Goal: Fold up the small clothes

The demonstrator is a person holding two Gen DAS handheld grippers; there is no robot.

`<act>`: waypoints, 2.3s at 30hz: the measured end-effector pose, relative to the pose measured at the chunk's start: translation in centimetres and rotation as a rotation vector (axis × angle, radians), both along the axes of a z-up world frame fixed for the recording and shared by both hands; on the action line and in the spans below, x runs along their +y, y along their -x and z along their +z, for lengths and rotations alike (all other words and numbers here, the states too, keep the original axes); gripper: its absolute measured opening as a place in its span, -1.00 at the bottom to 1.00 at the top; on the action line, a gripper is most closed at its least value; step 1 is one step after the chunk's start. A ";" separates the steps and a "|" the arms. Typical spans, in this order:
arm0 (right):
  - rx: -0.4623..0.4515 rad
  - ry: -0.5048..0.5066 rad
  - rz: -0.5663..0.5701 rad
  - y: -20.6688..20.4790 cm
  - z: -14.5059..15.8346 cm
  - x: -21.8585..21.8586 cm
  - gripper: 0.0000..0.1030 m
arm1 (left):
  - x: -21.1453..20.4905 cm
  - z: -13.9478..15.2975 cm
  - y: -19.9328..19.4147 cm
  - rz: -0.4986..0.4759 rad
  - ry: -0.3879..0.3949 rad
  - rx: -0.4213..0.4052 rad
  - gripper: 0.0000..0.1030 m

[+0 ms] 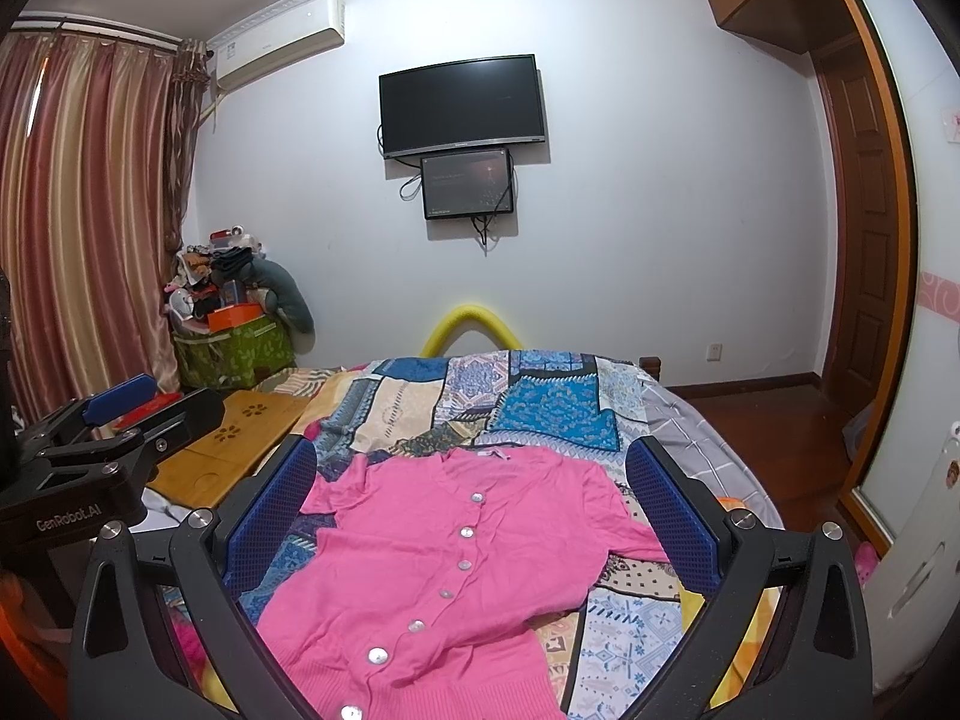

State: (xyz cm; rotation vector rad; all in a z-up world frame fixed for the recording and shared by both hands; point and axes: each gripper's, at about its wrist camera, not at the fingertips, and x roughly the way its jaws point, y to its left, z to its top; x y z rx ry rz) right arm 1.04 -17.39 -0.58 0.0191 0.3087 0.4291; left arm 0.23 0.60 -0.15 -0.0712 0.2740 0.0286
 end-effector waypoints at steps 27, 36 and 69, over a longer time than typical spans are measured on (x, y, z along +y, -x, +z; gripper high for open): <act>0.078 0.045 -0.091 -4.2 -1.8 -1.0 0.99 | 1.9 -1.4 -5.1 0.027 0.011 0.078 0.99; 0.169 0.082 -0.170 -8.8 -3.7 -3.1 0.99 | 6.8 -4.5 -11.6 0.147 -0.006 0.175 0.99; 0.431 0.187 0.024 -26.4 -11.2 1.2 0.83 | 29.0 -24.6 -27.0 0.392 0.266 0.835 0.72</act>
